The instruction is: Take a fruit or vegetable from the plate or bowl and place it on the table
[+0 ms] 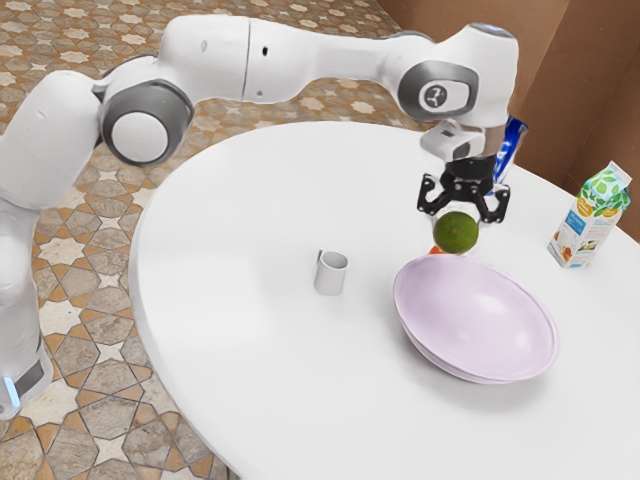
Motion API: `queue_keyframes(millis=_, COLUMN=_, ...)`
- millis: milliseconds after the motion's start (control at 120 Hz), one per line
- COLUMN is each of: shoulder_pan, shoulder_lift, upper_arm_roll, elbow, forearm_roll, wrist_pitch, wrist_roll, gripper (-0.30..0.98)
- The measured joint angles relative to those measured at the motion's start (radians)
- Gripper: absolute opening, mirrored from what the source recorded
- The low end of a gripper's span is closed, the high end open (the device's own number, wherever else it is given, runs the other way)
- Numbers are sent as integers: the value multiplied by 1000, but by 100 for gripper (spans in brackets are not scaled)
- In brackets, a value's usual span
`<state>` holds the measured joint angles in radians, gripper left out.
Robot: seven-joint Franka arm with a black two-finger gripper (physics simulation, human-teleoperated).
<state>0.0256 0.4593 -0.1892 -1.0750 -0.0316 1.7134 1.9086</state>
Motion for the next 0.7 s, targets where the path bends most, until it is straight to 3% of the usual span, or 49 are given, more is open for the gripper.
queue_keyframes(millis=275, shoulder_pan=4, shoulder_lift=-63, upper_arm_roll=263, elbow=-17, forearm_roll=21, wrist_pitch=-146, wrist_roll=-151, gripper=28)
queue_keyframes(millis=500, shoulder_pan=30, shoulder_lift=-17, upper_arm_roll=304, elbow=-33, forearm_roll=115, wrist_pitch=-169, wrist_roll=-322, gripper=29)
queue_keyframes(millis=700, shoulder_pan=91, shoulder_lift=114, upper_arm_roll=305, elbow=-37, forearm_roll=94, wrist_pitch=-70, wrist_roll=-455, gripper=28)
